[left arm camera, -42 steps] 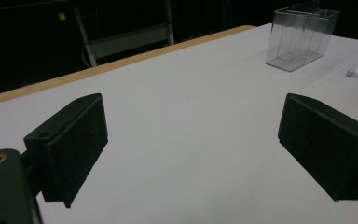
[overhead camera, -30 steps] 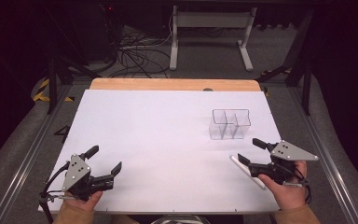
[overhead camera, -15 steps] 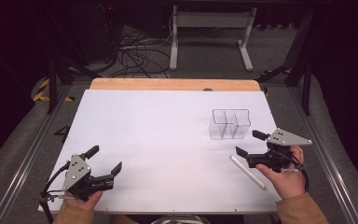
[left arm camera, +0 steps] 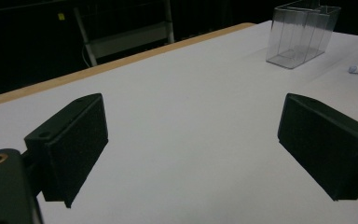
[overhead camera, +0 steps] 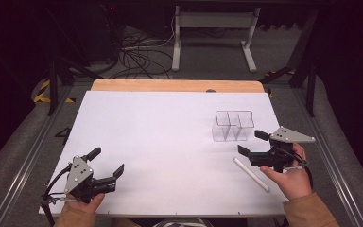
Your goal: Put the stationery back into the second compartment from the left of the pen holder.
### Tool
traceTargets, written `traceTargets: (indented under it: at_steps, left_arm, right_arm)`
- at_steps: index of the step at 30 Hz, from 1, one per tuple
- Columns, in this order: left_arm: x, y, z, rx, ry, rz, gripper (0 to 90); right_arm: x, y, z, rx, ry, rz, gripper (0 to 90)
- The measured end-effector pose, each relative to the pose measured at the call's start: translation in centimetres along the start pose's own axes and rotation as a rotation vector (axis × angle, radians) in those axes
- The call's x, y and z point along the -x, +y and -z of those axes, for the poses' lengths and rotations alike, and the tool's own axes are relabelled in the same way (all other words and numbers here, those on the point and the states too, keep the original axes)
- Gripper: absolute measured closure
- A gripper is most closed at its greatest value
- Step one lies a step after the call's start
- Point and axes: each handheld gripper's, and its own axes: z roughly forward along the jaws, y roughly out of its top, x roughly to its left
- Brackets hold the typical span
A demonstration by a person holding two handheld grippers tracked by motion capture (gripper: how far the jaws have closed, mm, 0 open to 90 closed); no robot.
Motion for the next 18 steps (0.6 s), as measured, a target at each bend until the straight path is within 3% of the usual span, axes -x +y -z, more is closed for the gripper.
traceTargets:
  at_steps: [2,5,7,10,11,13,14,18]
  left_arm:
    - [0.0,0.0,0.0,0.000,0.001,-0.004,9.2]
    - [0.0,0.0,0.0,0.000,0.002,-0.005,9.2]
    - [0.0,0.0,0.0,0.000,0.001,-0.001,9.3]
    - [0.0,0.0,0.0,-0.001,0.001,-0.003,9.3]
    - [0.0,0.0,0.0,-0.001,0.002,-0.003,9.4]
    - [0.0,0.0,0.0,0.001,0.002,-0.003,9.4]
    - [0.0,0.0,0.0,0.000,0.002,-0.004,9.4]
    - [0.0,0.0,0.0,-0.001,0.003,-0.008,9.4]
  right_arm:
    - [-0.2,0.3,0.0,-0.040,0.028,-0.009,15.8]
    - [-0.5,0.4,-0.2,-0.083,0.030,0.000,16.8]
    - [-0.9,0.5,-0.6,-0.160,0.036,0.014,18.8]
    - [-1.1,0.6,-0.9,-0.184,0.039,0.032,19.1]
    - [-1.3,0.6,-1.1,-0.200,0.038,0.056,23.2]
    - [-1.4,0.6,-1.1,-0.214,0.036,0.057,26.4]
    - [-1.5,0.6,-1.2,-0.256,0.038,0.029,29.0]
    - [-1.5,0.5,-1.3,-0.312,0.038,-0.001,31.8]
